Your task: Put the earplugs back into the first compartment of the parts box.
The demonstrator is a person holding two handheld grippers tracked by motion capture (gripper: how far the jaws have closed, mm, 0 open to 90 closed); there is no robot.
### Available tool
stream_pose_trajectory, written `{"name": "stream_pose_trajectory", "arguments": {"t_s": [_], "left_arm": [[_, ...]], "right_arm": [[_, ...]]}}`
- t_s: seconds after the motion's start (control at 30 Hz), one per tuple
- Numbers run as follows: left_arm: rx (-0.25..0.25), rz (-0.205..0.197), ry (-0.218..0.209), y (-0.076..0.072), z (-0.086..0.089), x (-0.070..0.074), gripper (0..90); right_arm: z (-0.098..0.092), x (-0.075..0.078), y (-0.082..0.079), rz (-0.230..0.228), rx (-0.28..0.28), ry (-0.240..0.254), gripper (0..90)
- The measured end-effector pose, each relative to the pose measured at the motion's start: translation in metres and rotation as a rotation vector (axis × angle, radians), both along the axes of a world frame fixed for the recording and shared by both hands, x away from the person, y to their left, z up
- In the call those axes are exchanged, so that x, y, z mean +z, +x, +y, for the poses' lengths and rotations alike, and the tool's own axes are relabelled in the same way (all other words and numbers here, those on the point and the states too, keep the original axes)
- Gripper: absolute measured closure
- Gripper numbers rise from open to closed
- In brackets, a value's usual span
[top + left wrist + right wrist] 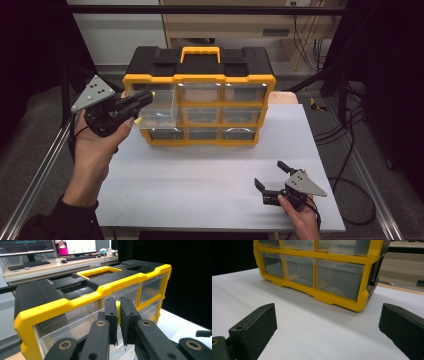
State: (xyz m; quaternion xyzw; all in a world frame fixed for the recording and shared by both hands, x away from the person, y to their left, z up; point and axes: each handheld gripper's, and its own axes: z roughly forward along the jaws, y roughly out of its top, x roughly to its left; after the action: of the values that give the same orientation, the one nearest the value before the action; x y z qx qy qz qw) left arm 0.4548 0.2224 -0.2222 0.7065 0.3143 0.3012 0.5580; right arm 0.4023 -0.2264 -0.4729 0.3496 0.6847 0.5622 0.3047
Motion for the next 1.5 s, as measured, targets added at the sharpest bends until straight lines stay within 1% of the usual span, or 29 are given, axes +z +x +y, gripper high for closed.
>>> {"name": "stream_pose_trajectory", "arguments": {"t_s": [0.13,0.23,0.33,0.5,0.53,0.57,0.67,0.7,0.73,0.77,0.8,0.93,1.0,1.1,1.13,1.17,1.2,1.27,1.3,1.33,1.4,1.43,1.47,1.5], "left_arm": [[0.016,-0.001,-0.004,0.003,0.002,0.0,84.4],[0.031,-0.004,0.002,0.005,0.003,0.0,84.4],[0.039,-0.002,-0.005,0.007,0.004,0.0,84.2],[0.049,0.001,0.01,0.01,0.005,-0.001,84.1],[0.05,0.001,0.003,0.011,0.005,-0.001,84.0],[0.05,0.005,0.011,0.011,0.005,-0.002,83.9],[0.059,0.003,0.01,0.012,0.004,-0.004,83.2],[0.066,0.0,0.018,0.012,0.005,-0.004,82.7],[0.067,-0.003,0.01,0.012,0.005,-0.005,81.5],[0.07,-0.006,0.004,0.012,0.005,-0.006,79.8],[0.074,-0.009,0.009,0.012,0.005,-0.006,76.8],[0.087,-0.025,0.008,0.011,0.005,-0.006,65.7],[0.096,-0.034,0.001,0.01,0.004,-0.005,59.8],[0.105,-0.05,-0.003,0.008,0.005,-0.004,55.6],[0.106,-0.053,-0.005,0.008,0.005,-0.004,51.8],[0.108,-0.056,-0.007,0.007,0.005,-0.004,51.8],[0.112,-0.061,-0.008,0.007,0.005,-0.004,49.8],[0.127,-0.071,-0.003,0.007,0.004,-0.004,42.3],[0.132,-0.072,-0.005,0.007,0.004,-0.005,36.2],[0.136,-0.075,-0.012,0.006,0.004,-0.005,32.2],[0.142,-0.083,-0.006,0.006,0.004,-0.006,25.1],[0.144,-0.088,-0.006,0.005,0.003,-0.006,18.3],[0.144,-0.091,-0.005,0.005,0.003,-0.006,18.3],[0.15,-0.094,-0.008,0.004,0.003,-0.006,16.0]], "right_arm": [[0.0,0.0,0.0,0.0,0.001,-0.001,1.9],[0.0,0.0,0.0,-0.001,0.002,0.0,1.9],[0.0,0.0,0.0,0.0,0.002,0.0,1.9],[0.0,0.0,0.0,0.0,0.001,0.001,1.9],[0.0,0.0,0.0,0.0,0.0,0.0,1.9],[0.0,0.0,0.0,0.0,0.0,0.0,1.9],[0.0,0.0,0.0,0.0,0.0,0.0,1.9],[0.0,0.0,0.0,0.0,0.0,0.0,1.9],[0.0,0.0,0.0,0.0,0.001,-0.001,1.9],[0.0,0.0,0.0,0.0,0.001,-0.001,1.9],[0.0,0.0,0.0,0.0,0.001,-0.001,1.9],[0.0,0.0,0.0,0.0,0.001,0.0,1.9],[0.0,0.0,0.0,0.0,0.001,-0.001,1.9],[0.0,0.0,0.0,-0.002,0.001,-0.002,1.9],[0.0,0.0,0.0,-0.002,0.001,-0.002,1.9],[0.0,0.0,0.0,0.0,0.001,-0.001,1.9],[0.0,0.0,0.0,0.0,0.001,-0.001,1.9],[0.0,0.0,0.0,-0.002,0.003,-0.001,1.9],[0.0,0.0,0.0,-0.002,0.003,-0.002,1.9],[0.0,0.0,0.0,-0.002,0.003,-0.002,1.9],[0.0,0.0,0.0,-0.002,0.003,-0.002,1.9],[0.0,0.0,0.0,-0.001,0.0,-0.002,1.9],[0.0,0.0,0.0,-0.001,0.0,-0.002,1.9],[0.0,0.0,0.0,-0.001,0.001,-0.002,1.9]]}}
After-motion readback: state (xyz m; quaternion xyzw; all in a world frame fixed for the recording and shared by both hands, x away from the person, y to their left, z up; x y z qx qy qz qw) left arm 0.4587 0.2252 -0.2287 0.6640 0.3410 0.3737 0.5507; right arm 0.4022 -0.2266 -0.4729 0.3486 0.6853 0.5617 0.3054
